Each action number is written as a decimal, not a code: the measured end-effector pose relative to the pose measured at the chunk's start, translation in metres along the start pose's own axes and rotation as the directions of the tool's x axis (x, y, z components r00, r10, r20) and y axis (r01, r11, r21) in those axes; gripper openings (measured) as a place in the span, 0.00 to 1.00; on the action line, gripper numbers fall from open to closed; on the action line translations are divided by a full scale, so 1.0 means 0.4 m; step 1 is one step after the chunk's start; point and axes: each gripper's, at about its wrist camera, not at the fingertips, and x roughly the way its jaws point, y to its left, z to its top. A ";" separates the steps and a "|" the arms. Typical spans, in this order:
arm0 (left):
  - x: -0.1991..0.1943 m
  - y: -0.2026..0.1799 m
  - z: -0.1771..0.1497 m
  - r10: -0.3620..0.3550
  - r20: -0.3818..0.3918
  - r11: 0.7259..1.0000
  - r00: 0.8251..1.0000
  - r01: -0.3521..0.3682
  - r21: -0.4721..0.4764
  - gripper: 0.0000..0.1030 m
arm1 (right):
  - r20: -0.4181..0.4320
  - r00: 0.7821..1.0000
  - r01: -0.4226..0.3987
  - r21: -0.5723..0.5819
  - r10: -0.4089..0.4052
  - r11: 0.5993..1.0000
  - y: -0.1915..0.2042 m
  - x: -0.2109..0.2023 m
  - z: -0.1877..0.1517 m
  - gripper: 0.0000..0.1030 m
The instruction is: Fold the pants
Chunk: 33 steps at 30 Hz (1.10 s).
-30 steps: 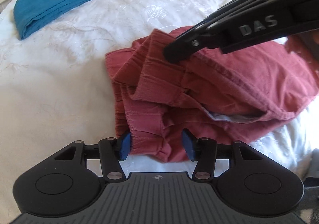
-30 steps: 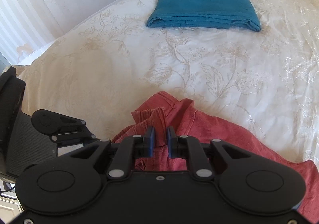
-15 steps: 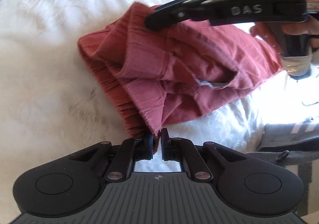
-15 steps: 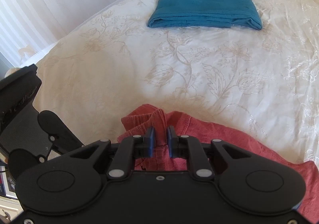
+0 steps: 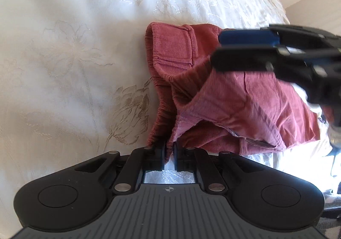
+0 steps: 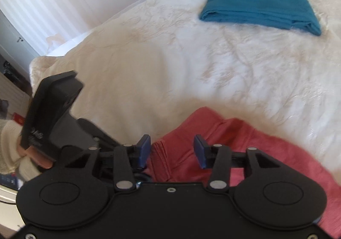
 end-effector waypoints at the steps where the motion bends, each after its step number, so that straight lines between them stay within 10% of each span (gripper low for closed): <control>1: -0.005 0.004 -0.001 0.001 0.002 1.000 1.000 -0.001 -0.002 0.08 | -0.004 0.999 0.045 -0.022 -0.045 0.999 -0.020 0.008 0.013 0.54; 11: -0.021 0.029 -0.011 -0.016 0.029 0.998 0.999 0.018 -0.053 0.08 | -0.184 0.980 0.050 -0.122 -0.072 0.991 -0.102 0.115 0.037 0.56; 13: -0.022 0.038 -0.012 -0.018 0.033 0.998 0.999 0.020 -0.063 0.08 | -0.204 0.973 0.075 -0.157 -0.106 0.985 -0.092 0.132 0.028 0.07; 20: -0.025 0.034 -0.013 -0.008 0.037 0.997 0.999 0.011 -0.080 0.08 | -0.189 0.969 0.153 -0.039 -0.158 0.987 -0.157 0.162 0.056 0.10; 24: -0.077 0.018 -0.024 0.018 0.071 0.997 0.997 -0.012 -0.075 0.09 | -0.090 0.993 0.088 0.083 -0.081 0.993 -0.171 0.082 0.051 0.55; 33: -0.234 -0.002 -0.049 0.215 0.227 0.968 0.950 -0.177 -0.177 0.15 | -0.089 0.996 0.025 0.074 -0.018 0.997 -0.092 -0.071 -0.082 0.40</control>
